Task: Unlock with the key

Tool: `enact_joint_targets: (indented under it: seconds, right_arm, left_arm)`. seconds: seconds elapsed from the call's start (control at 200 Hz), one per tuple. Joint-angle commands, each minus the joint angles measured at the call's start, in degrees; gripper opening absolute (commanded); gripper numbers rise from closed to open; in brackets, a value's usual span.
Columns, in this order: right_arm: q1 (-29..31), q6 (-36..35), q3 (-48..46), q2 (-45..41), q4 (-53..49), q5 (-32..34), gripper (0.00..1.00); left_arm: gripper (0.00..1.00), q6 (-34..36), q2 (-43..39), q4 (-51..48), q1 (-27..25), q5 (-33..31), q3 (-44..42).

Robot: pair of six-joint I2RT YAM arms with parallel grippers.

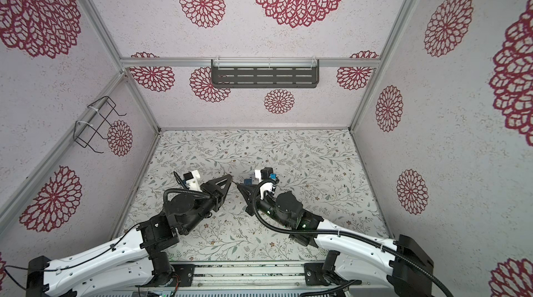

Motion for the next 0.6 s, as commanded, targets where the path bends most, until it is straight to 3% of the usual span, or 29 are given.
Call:
enact_joint_targets:
  seconds: [0.0,0.595]
  right_arm:
    - [0.11,-1.23,2.56,-0.72,1.30,1.72,0.00]
    - [-0.06,-0.52,2.40,-1.77,4.27,1.65,0.00]
  left_arm:
    - [0.00,-0.24,0.14,3.01,0.34,1.72,-0.57]
    - [0.00,-0.24,0.80,2.53,0.29,1.33,-0.36]
